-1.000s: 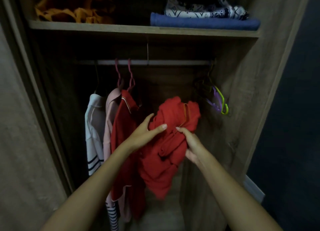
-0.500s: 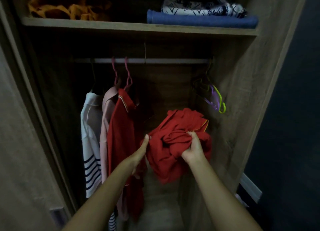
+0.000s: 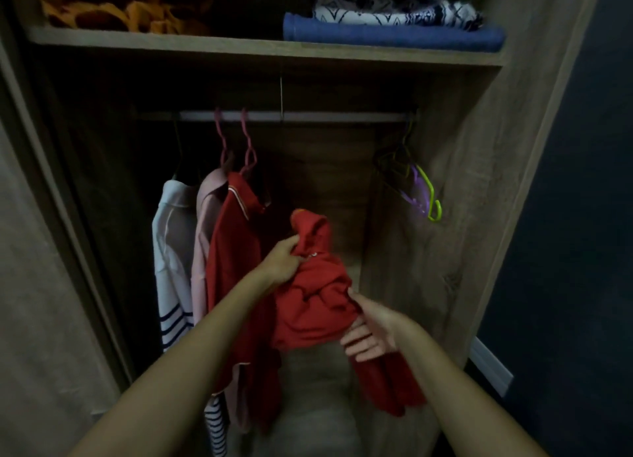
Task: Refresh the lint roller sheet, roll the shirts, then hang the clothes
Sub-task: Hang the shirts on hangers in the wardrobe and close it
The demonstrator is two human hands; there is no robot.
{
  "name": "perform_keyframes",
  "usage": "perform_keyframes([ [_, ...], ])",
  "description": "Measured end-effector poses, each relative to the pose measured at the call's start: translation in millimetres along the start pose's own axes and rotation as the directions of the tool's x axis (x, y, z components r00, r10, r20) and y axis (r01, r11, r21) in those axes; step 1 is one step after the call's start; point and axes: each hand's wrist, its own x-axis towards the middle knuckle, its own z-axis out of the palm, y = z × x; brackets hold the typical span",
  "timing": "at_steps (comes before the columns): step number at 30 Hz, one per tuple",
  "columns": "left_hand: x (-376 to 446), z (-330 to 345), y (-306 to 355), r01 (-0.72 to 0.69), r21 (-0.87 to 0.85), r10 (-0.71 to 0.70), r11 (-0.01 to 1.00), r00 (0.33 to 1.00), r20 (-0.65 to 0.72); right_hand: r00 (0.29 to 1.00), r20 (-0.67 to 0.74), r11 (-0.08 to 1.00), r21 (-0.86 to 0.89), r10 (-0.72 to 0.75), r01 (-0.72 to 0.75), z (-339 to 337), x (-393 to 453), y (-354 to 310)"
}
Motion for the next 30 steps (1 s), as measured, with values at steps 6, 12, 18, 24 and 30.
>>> perform_keyframes([
  [6,7.4,1.2,30.2,-0.264,0.211,0.22,0.941,0.953,0.211,0.62,-0.391,0.73,-0.441,-0.68,0.522,-25.7,-12.1,-42.3],
  [12,3.4,2.5,42.0,-0.372,0.223,0.309,0.901,0.911,0.271,0.62,0.072,0.575,-0.303,-0.781,0.76,-17.9,-18.7,-68.8],
  [18,-1.1,-25.6,51.5,-0.327,0.453,0.309,0.829,0.944,0.115,0.585,-0.015,0.575,-0.204,-0.811,0.792,-17.1,-22.7,-74.3],
  [24,-2.4,-38.4,52.4,-0.28,0.451,0.275,0.847,0.958,0.08,0.74,0.142,0.677,-0.32,-0.658,0.663,-29.9,-31.2,-66.5],
  [30,-8.8,-45.4,59.3,-0.206,0.425,0.199,0.881,0.978,0.061,0.865,0.089,0.705,-0.541,-0.493,0.458,-68.1,-28.5,-55.9],
])
